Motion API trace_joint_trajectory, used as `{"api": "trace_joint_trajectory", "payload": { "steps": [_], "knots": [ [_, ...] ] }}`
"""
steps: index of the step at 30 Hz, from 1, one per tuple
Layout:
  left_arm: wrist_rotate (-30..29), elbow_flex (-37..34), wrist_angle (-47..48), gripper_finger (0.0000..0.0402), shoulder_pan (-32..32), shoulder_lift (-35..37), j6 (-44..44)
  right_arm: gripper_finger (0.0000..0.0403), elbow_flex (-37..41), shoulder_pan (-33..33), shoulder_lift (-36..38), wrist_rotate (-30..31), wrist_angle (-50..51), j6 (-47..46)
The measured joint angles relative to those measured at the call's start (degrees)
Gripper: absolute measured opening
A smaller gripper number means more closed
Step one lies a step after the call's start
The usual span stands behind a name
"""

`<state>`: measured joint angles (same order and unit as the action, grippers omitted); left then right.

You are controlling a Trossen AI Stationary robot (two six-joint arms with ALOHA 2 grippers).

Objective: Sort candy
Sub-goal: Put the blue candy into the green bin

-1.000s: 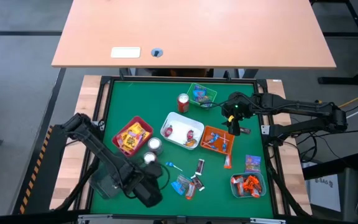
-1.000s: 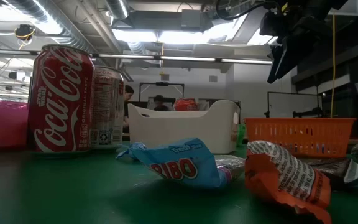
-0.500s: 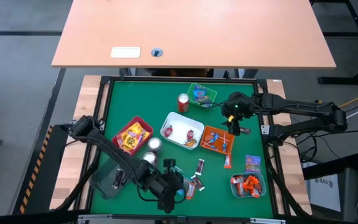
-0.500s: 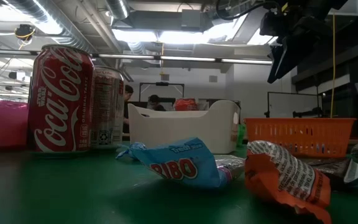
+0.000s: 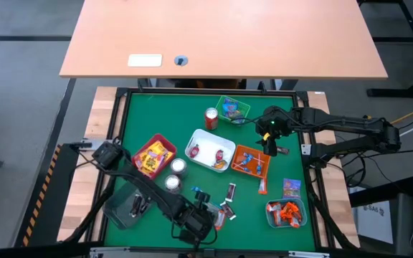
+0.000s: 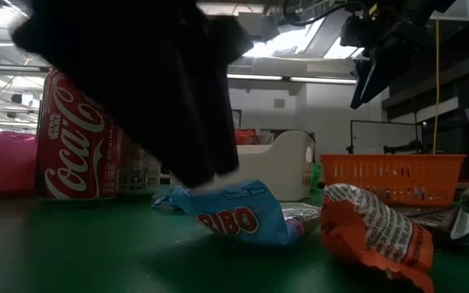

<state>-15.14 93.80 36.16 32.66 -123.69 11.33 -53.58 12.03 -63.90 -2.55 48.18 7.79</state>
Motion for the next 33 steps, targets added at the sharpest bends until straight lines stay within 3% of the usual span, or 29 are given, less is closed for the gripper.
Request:
{"api": "trace_joint_trajectory", "payload": {
  "steps": [11, 22, 33],
  "knots": [
    [0.8, 0.0, -4.2, 0.013, -2.0, -3.2, -8.8, 0.0234, 0.0, 0.0, 0.0, 0.0, 0.0, 0.0],
    [5.8, 0.2, -5.9, 0.0125, -3.4, -5.1, -8.5, 0.0234, 0.0, 0.0, 0.0, 0.0, 0.0, 0.0],
    [8.8, 0.2, -5.6, 0.0009, -5.2, -4.9, -0.7, 0.0234, 0.0, 0.0, 0.0, 0.0, 1.8, 0.0]
  ]
}}
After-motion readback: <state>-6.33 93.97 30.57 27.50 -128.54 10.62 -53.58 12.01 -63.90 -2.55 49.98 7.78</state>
